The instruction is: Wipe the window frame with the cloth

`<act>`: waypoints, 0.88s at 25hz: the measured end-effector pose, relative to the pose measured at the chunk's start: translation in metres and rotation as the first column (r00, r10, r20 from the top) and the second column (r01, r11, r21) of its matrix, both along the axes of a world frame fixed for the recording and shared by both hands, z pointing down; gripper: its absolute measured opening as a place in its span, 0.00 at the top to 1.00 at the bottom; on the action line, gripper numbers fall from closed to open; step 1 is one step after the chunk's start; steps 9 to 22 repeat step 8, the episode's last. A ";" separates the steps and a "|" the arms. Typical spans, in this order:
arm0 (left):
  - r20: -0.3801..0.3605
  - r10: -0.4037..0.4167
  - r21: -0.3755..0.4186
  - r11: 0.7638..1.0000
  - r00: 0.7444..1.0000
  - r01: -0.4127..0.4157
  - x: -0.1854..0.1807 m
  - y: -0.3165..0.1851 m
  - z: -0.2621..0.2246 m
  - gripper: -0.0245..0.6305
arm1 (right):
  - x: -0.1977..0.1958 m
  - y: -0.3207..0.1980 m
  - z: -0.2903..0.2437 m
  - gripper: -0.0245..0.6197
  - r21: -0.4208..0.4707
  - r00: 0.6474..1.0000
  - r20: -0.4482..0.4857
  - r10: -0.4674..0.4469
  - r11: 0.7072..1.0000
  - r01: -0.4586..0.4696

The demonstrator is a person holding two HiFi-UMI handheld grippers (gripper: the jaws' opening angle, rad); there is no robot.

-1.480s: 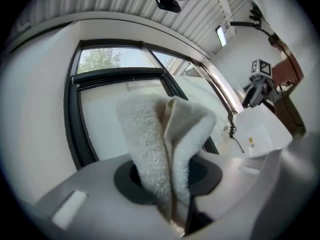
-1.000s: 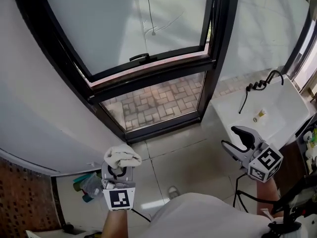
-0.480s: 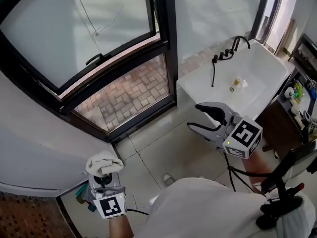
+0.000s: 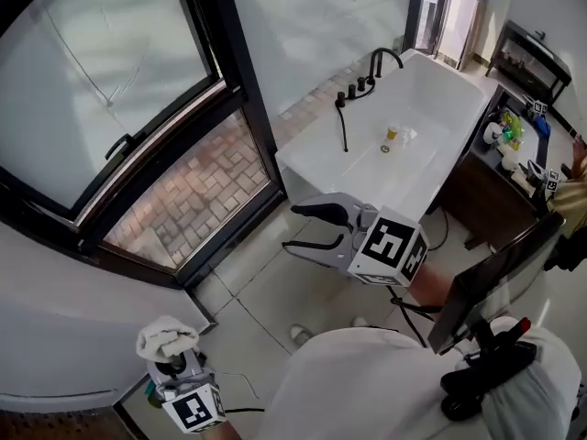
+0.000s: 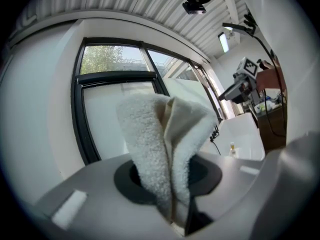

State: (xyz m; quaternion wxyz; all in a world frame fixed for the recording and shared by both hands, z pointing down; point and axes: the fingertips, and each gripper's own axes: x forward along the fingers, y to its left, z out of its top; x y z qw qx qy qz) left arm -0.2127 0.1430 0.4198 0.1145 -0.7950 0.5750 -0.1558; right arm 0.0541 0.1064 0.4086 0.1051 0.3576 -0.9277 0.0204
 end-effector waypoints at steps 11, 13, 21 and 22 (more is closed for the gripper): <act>0.008 0.014 0.006 1.000 1.000 -0.014 0.010 -0.004 0.005 0.76 | 0.004 -0.001 0.011 0.60 -0.008 1.000 -0.004 -0.001 1.000 0.001; 0.008 0.014 0.006 1.000 1.000 -0.014 0.010 -0.004 0.005 0.76 | 0.004 -0.001 0.011 0.60 -0.008 1.000 -0.004 -0.001 1.000 0.001; 0.008 0.014 0.006 1.000 1.000 -0.014 0.010 -0.004 0.005 0.76 | 0.004 -0.001 0.011 0.60 -0.008 1.000 -0.004 -0.001 1.000 0.001; 0.008 0.014 0.006 1.000 1.000 -0.014 0.010 -0.004 0.005 0.76 | 0.004 -0.001 0.011 0.60 -0.008 1.000 -0.004 -0.001 1.000 0.001</act>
